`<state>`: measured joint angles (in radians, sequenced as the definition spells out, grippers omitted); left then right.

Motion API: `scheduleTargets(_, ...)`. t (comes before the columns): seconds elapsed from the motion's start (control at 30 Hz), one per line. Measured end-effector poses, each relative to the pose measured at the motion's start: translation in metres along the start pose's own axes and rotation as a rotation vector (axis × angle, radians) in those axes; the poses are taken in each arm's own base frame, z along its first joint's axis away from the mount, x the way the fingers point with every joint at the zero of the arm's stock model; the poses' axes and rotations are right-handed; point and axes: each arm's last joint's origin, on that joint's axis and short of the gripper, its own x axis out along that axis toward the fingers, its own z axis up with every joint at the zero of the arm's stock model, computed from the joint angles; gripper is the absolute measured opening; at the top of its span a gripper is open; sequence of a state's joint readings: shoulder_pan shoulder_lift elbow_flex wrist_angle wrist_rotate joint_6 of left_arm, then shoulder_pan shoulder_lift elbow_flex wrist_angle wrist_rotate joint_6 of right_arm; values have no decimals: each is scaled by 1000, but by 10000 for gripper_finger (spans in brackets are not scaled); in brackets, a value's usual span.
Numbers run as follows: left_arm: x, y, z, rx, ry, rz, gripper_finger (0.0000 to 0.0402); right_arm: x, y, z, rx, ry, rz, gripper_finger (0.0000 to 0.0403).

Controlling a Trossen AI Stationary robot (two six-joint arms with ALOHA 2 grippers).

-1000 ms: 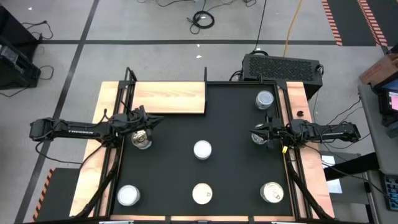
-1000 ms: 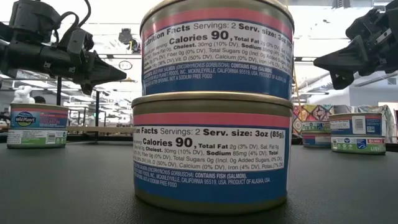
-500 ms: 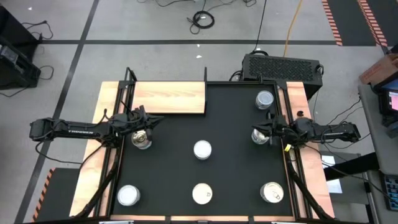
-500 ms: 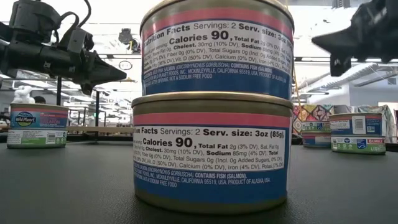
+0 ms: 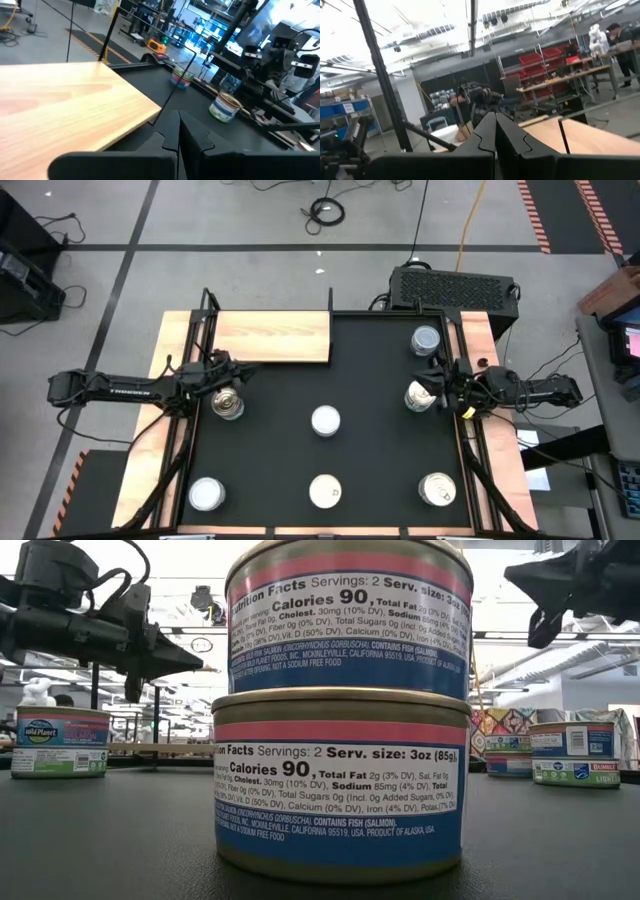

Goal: Stack canned seafood by type on shelf
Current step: Put the blue tuna can on the shelf

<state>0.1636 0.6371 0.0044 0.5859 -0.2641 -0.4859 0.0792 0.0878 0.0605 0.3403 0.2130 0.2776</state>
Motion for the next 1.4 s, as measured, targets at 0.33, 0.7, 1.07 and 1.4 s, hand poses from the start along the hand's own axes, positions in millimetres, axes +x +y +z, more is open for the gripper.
scheduleTargets(0.33, 14, -37, 40, 286, 220, -156, 5, 20, -1, -8, -54, 32, -100, 3)
scheduleTargets(0.7, 1, -114, 94, 600, 494, 52, 5, 99, 28, 5, -247, 372, -122, 32)
scheduleTargets(1.07, 6, -153, 42, 733, 747, 98, 5, 198, 79, -48, -493, 685, 111, 27)
scheduleTargets(1.4, -8, -141, 39, 508, 1131, 403, 9, 218, 89, -92, -607, 837, 167, 27)
